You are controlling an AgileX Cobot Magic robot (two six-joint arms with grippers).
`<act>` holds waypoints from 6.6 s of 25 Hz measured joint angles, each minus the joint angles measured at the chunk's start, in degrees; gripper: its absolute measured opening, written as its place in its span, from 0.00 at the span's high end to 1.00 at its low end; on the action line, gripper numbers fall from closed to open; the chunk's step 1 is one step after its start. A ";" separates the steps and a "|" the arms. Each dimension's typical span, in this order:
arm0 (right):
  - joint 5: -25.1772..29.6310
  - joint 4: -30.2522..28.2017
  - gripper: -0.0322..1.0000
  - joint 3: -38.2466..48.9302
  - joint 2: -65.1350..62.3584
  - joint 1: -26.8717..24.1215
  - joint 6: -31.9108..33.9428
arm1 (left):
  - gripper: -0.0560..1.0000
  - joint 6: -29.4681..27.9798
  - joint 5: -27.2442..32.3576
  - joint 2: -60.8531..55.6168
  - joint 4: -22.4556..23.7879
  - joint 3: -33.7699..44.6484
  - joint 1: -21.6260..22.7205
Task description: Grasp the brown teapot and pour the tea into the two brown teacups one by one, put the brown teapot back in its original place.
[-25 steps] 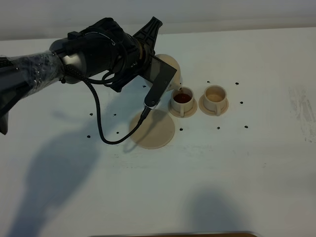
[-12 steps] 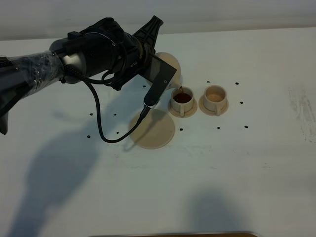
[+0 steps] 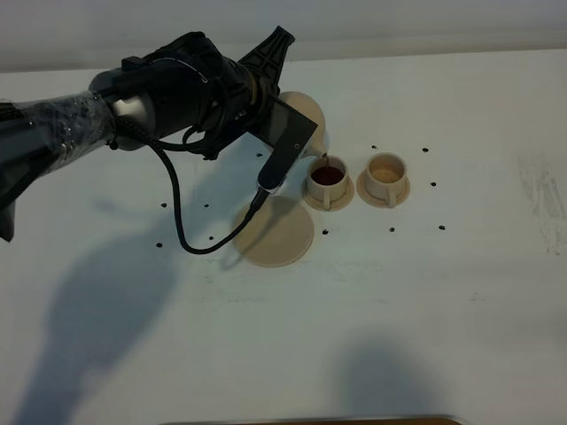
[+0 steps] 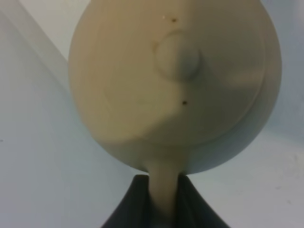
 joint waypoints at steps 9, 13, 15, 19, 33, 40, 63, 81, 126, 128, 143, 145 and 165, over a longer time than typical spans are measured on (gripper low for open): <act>0.00 0.00 0.55 0.00 0.00 0.00 0.00 | 0.79 0.00 -0.59 0.00 0.05 0.00 0.00; 0.00 0.00 0.55 0.00 0.00 0.00 0.00 | 0.79 0.00 -0.78 0.00 0.09 0.00 0.00; 0.00 0.00 0.55 0.00 0.00 0.00 0.00 | 0.79 0.00 -0.84 0.00 0.17 0.00 0.00; 0.00 0.00 0.55 0.00 0.00 0.00 0.00 | 0.79 0.00 -0.84 0.00 0.36 0.00 0.00; 0.00 0.00 0.55 0.00 0.00 0.00 0.00 | 0.79 0.00 -0.84 0.00 1.56 0.00 0.00; 0.00 0.00 0.55 0.00 0.00 0.00 0.05 | 0.79 0.05 -0.85 0.00 1.74 0.00 -0.38; 0.00 0.00 0.55 0.00 0.00 0.00 0.01 | 0.79 2.10 -0.90 0.00 2.87 0.00 -0.49; 0.00 0.00 0.55 0.00 0.00 0.00 0.01 | 0.79 1.96 -0.83 0.00 2.24 0.00 -0.49; 0.00 0.00 0.55 0.00 0.00 0.00 0.01 | 0.79 -40.68 16.98 -2.80 -21.16 0.00 4.35; 0.00 0.00 0.55 0.00 0.00 0.00 0.01 | 0.79 -40.90 17.12 -1.90 -21.60 0.00 4.35; 0.00 0.00 0.55 0.00 0.00 0.00 0.01 | 0.79 -44.48 15.62 3.50 -21.77 0.00 4.35; 0.00 0.00 0.55 0.00 0.00 0.00 0.01 | 0.79 -44.86 15.38 4.06 -21.42 0.00 4.45; 0.00 0.00 0.55 0.00 0.00 0.00 0.01 | 0.79 -32.72 14.49 -1.62 -19.12 -5.14 4.66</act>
